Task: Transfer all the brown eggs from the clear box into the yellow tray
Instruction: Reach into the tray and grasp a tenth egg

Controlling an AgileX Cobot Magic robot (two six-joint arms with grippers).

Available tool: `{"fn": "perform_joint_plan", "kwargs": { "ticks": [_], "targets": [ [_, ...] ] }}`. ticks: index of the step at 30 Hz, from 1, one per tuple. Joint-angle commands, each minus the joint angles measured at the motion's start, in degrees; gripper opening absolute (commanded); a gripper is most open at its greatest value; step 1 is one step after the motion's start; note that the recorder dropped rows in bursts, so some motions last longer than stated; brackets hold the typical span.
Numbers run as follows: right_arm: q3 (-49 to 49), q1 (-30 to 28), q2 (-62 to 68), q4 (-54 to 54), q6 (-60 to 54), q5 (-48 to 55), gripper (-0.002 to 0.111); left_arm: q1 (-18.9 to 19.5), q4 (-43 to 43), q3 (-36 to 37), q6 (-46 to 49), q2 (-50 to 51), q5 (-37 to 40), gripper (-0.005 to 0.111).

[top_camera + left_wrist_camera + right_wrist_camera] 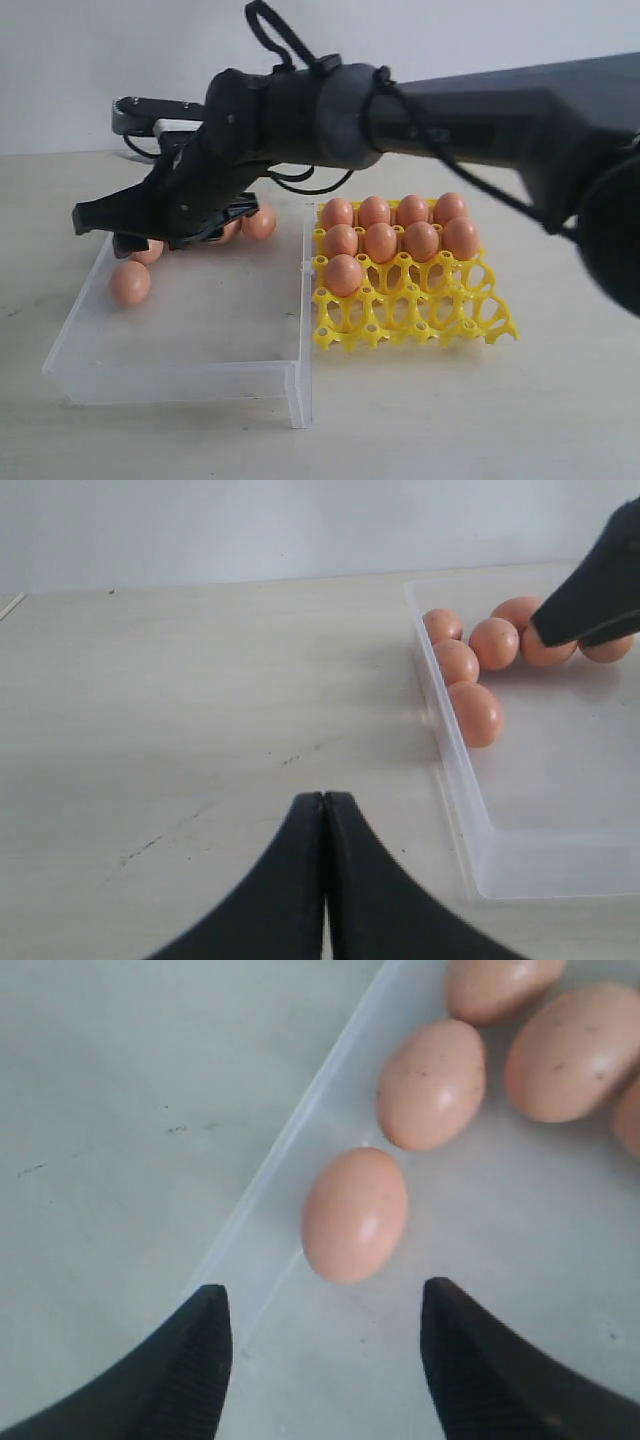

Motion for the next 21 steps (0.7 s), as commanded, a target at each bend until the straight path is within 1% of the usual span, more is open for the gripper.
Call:
{"fn": "perform_joint_plan", "kwargs": {
  "ticks": [1,5,8,14,21],
  "targets": [
    [-10.2,0.4,7.7,0.9,-0.8,4.4,0.054,-0.3,-0.2,-0.2,0.0,-0.1,-0.5,0.0],
    [-17.0,0.4,12.4,-0.3,-0.5,7.9,0.054,-0.3,-0.2,-0.2,0.0,-0.1,-0.5,0.0],
    [-19.9,0.4,15.1,-0.6,-0.5,9.2,0.054,-0.3,-0.2,-0.2,0.0,-0.1,-0.5,0.0],
    [-21.3,0.4,17.6,-3.5,-0.5,9.1,0.054,-0.3,-0.2,-0.2,0.3,-0.1,-0.5,0.0],
    [-23.9,0.4,20.0,-3.5,-1.0,6.4,0.054,-0.3,-0.2,-0.2,0.3,-0.1,-0.5,0.0]
  ]
}}
